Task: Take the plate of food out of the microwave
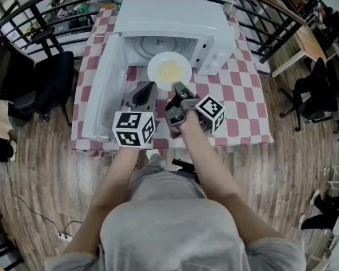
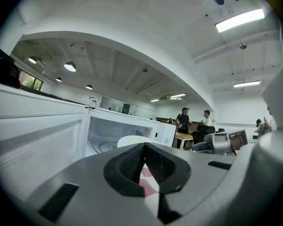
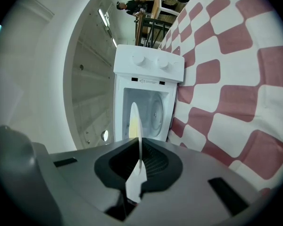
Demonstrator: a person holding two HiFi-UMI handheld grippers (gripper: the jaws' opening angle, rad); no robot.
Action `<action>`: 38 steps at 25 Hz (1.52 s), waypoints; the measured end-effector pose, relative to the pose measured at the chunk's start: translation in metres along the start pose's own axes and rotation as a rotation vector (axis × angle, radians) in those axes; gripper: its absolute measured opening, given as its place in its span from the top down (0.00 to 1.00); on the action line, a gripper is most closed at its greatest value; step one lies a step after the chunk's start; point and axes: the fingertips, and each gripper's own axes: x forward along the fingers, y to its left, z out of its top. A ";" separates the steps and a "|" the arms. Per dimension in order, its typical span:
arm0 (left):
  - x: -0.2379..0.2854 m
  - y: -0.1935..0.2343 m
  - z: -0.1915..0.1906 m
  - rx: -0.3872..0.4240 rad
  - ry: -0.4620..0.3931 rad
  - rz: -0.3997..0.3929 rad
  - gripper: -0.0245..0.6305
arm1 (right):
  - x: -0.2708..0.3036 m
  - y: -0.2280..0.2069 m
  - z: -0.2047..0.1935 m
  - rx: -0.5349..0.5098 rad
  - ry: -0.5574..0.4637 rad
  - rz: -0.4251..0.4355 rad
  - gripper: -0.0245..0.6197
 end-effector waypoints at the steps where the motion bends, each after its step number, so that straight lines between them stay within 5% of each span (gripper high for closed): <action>1: -0.001 0.000 0.000 -0.001 -0.001 -0.001 0.96 | -0.002 0.002 0.000 0.006 -0.003 0.000 0.91; 38: -0.015 -0.013 0.008 0.001 -0.043 -0.001 0.96 | -0.031 0.017 -0.012 0.046 -0.046 0.003 0.91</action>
